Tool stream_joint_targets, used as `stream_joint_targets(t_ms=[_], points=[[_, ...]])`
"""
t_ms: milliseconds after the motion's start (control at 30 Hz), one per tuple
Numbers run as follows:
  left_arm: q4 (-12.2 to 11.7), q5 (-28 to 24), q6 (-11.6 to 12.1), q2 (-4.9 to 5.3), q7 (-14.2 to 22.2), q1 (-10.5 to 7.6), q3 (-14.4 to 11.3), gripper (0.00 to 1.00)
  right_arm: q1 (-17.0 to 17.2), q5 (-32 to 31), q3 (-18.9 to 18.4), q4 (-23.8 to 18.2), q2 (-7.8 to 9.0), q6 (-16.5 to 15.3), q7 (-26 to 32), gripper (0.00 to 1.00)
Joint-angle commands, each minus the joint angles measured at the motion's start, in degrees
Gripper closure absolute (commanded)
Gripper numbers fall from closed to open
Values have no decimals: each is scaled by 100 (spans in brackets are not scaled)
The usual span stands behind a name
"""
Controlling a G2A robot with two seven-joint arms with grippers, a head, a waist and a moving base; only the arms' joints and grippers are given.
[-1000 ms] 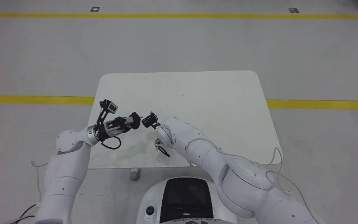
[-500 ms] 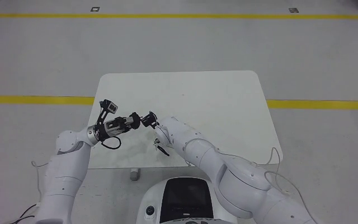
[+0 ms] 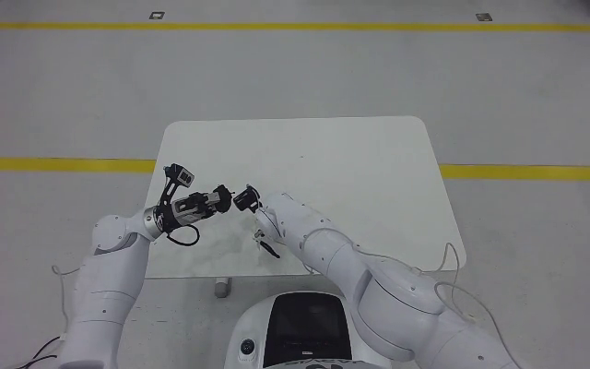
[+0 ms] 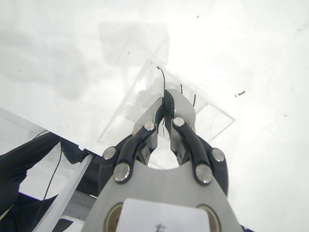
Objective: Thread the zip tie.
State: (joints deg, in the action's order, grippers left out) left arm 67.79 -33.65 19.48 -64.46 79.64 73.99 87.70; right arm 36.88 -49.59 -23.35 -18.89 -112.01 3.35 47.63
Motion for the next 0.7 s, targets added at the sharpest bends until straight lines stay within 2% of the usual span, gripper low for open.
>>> stream_joint_targets(t_ms=[0, 167, 300, 667], points=[[0, 0, 0, 0, 0, 0, 0, 100, -18, -11, -20, 4, -8, 14, 13, 100], [0, 0, 0, 0, 0, 0, 0, 100, -90, 22, -113, -63, -4, -21, 40, 100], [0, 0, 0, 0, 0, 0, 0, 100, -170, 110, -241, -118, 51, -239, 49, 100], [0, 0, 0, 0, 0, 0, 0, 100, -236, 331, -712, -469, 404, -739, 9, 100]])
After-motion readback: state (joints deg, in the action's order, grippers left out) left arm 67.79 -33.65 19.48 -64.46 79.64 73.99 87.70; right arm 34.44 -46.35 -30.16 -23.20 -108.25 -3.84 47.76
